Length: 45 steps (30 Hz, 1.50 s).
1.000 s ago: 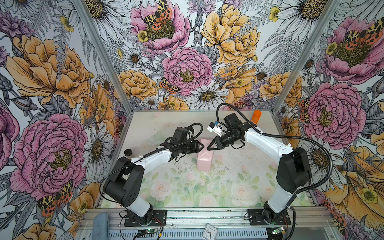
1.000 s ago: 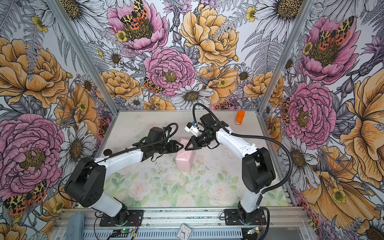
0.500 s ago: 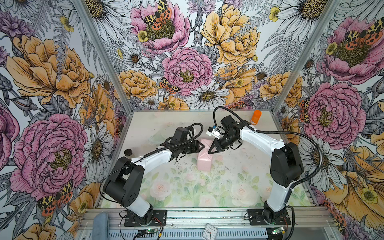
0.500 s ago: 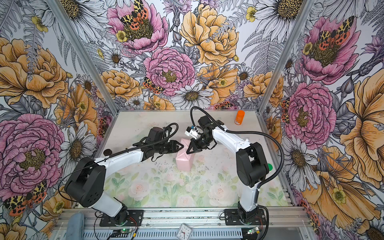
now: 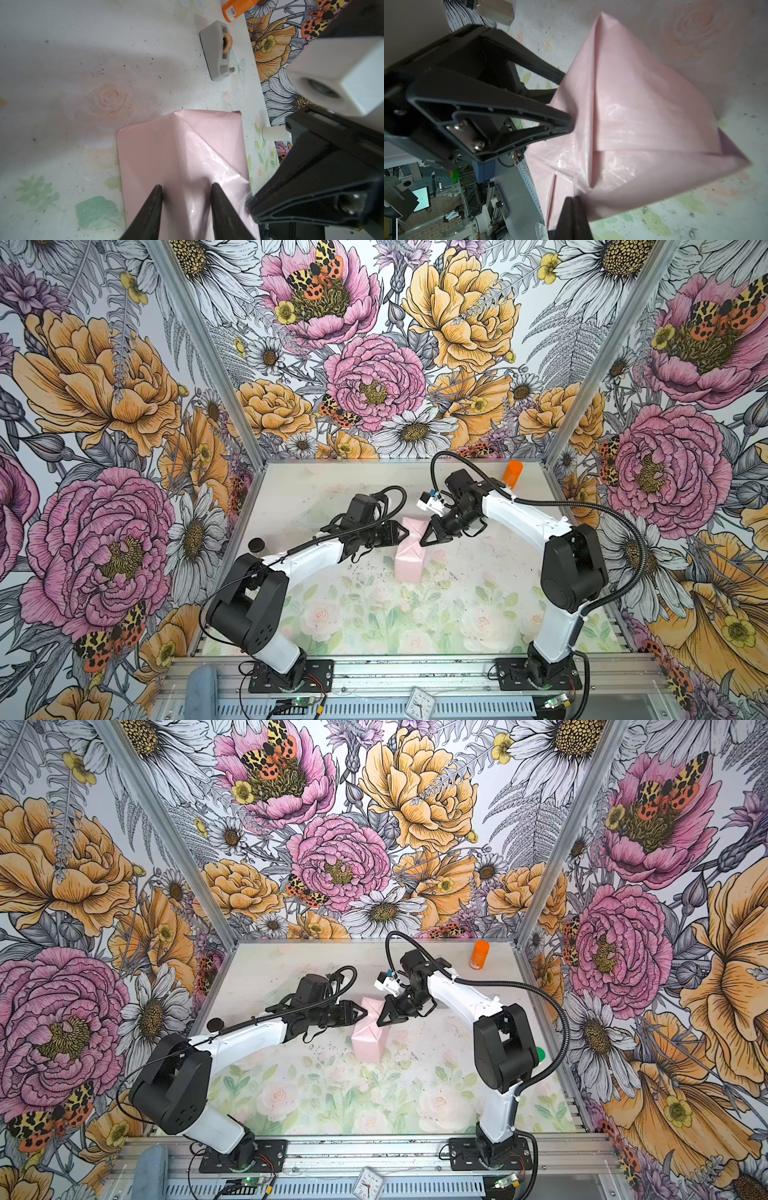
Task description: Wrap the gift box in paper
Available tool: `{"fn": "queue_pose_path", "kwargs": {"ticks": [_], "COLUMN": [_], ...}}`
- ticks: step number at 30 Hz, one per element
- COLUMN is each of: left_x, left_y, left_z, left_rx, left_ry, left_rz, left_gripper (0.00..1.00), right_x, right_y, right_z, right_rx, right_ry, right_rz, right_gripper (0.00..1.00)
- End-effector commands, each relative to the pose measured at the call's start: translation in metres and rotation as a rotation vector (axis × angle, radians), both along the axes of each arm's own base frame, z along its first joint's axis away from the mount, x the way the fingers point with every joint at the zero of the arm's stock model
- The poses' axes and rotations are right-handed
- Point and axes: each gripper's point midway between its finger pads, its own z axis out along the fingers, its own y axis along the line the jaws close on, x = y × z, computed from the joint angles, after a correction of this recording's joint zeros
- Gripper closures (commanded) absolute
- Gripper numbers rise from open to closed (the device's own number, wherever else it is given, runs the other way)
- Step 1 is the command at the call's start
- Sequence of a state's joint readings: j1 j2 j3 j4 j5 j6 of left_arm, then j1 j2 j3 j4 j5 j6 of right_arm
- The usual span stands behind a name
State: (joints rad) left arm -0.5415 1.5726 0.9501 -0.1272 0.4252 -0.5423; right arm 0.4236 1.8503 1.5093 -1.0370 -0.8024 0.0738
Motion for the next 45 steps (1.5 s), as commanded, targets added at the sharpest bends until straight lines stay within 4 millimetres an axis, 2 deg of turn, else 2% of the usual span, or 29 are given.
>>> {"fn": "queue_pose_path", "kwargs": {"ticks": [1,10,18,28,32,39,45], "left_x": [-0.019,-0.015,-0.01,-0.012,-0.015,-0.017,-0.012], "left_y": [0.004,0.0,0.003,-0.002,-0.016,-0.042,-0.049], "left_z": [-0.03,-0.008,0.023,0.066,0.074,0.075,0.069], "left_rx": [0.094,0.066,0.04,-0.029,-0.058,-0.084,-0.081], "left_ry": [0.082,0.024,-0.057,-0.176,-0.197,-0.198,-0.189], "left_rz": [-0.029,-0.03,-0.01,-0.024,-0.072,-0.145,-0.149], "left_gripper": [0.6,0.61,0.62,0.74,0.77,0.82,0.86], "right_x": [0.008,0.009,0.009,0.008,0.008,0.008,0.008], "right_y": [-0.007,-0.013,-0.012,-0.012,-0.012,-0.011,-0.011], "right_z": [-0.014,-0.02,-0.019,-0.016,-0.015,-0.015,-0.015], "right_rx": [-0.054,-0.085,-0.081,-0.072,-0.072,-0.069,-0.069], "right_ry": [0.023,0.036,0.035,0.03,0.029,0.029,0.029], "right_rz": [-0.025,-0.042,-0.043,-0.04,-0.04,-0.04,-0.039], "right_gripper": [1.0,1.0,1.0,1.0,1.0,1.0,1.0]}}
